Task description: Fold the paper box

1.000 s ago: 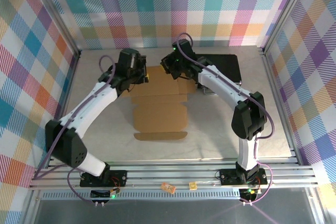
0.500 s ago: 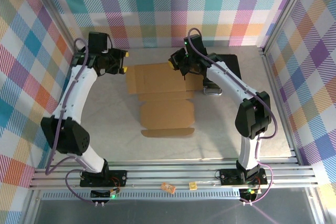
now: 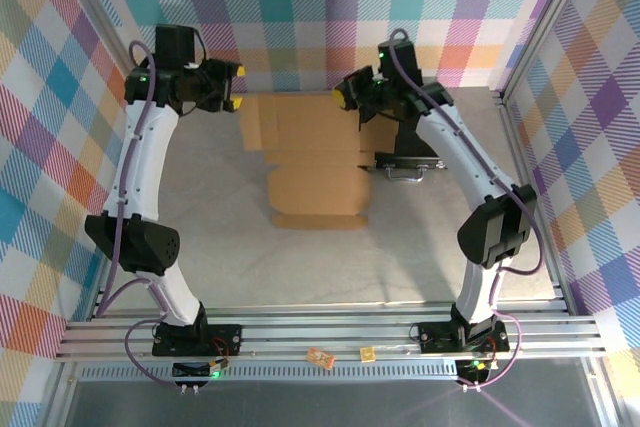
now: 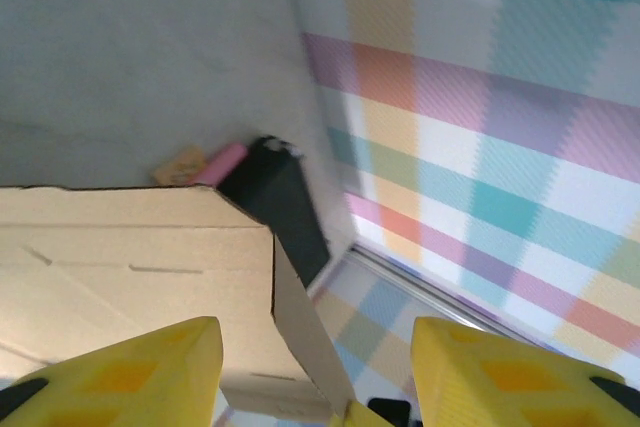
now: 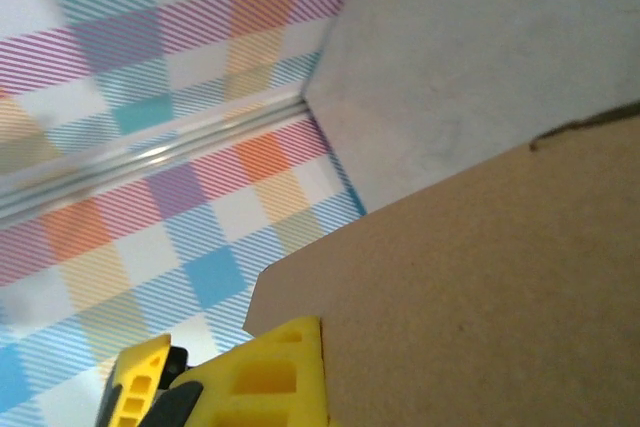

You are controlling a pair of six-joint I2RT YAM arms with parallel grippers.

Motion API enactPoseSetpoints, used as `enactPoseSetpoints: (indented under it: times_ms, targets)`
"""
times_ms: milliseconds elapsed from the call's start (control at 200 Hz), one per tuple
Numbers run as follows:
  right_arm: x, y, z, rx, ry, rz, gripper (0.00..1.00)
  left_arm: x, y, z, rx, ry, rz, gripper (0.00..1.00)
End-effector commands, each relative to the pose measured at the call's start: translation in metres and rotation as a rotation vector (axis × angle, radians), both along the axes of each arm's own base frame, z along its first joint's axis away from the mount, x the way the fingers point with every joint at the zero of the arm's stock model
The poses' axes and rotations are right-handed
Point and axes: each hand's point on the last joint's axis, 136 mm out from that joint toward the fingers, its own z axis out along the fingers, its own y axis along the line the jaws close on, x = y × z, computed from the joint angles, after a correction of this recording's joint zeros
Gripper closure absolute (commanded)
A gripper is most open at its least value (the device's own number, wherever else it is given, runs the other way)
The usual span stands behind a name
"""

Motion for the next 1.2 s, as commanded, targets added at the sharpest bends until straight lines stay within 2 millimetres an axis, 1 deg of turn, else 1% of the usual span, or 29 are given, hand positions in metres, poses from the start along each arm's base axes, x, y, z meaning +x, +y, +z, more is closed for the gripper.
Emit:
enactPoseSetpoints:
  times_ms: [0,55,170,220,320,370,405,490,565,675,795,850,910,1050,1150,1195]
  targets:
    - [-0.003,-0.006,0.045,0.058,-0.058,0.011,1.00,-0.006,-0.001,0.045,-0.052,-0.087,-0.004,0.49]
    - [-0.001,-0.005,0.048,0.058,-0.065,0.024,1.00,-0.006,-0.003,0.055,-0.070,-0.113,-0.011,0.51]
    - [0.000,-0.002,0.052,0.072,-0.080,0.041,1.00,-0.003,-0.009,0.056,-0.088,-0.123,-0.038,0.59]
    - [-0.001,-0.002,0.054,0.075,-0.082,0.045,1.00,0.000,-0.011,0.055,-0.093,-0.123,-0.050,0.60]
    - [-0.003,-0.005,0.061,0.072,-0.105,0.039,1.00,0.004,-0.021,0.068,-0.111,-0.181,-0.084,0.63]
    - [-0.003,-0.006,0.064,0.073,-0.120,0.033,1.00,0.003,-0.026,0.070,-0.107,-0.187,-0.099,0.64]
    - [-0.002,-0.007,0.066,0.080,-0.122,0.027,1.00,0.000,-0.030,0.068,-0.097,-0.177,-0.110,0.64]
    - [-0.001,-0.007,0.067,0.093,-0.123,0.022,1.00,-0.010,-0.037,0.051,-0.063,-0.106,-0.120,0.60]
    - [0.001,-0.006,0.066,0.096,-0.119,0.021,1.00,-0.016,-0.039,0.040,-0.055,-0.073,-0.083,0.57]
    - [0.001,-0.004,0.063,0.113,-0.104,0.023,1.00,-0.003,-0.044,0.044,-0.142,-0.139,0.002,0.56]
    - [0.001,-0.005,0.062,0.118,-0.102,0.014,1.00,0.008,-0.049,0.042,-0.173,-0.140,0.032,0.57]
    - [0.002,-0.005,0.062,0.126,-0.101,0.014,1.00,0.010,-0.051,0.038,-0.174,-0.128,0.039,0.58]
    - [0.002,-0.004,0.060,0.131,-0.096,0.017,1.00,0.013,-0.049,0.035,-0.181,-0.130,0.066,0.60]
    - [0.001,-0.005,0.058,0.141,-0.085,0.010,1.00,0.017,-0.041,0.042,-0.221,-0.180,0.136,0.58]
    - [0.000,-0.004,0.058,0.162,-0.077,0.005,1.00,0.020,-0.046,0.037,-0.231,-0.166,0.126,0.60]
    - [0.000,-0.004,0.057,0.169,-0.070,0.002,1.00,0.023,-0.049,0.032,-0.271,-0.147,0.139,0.61]
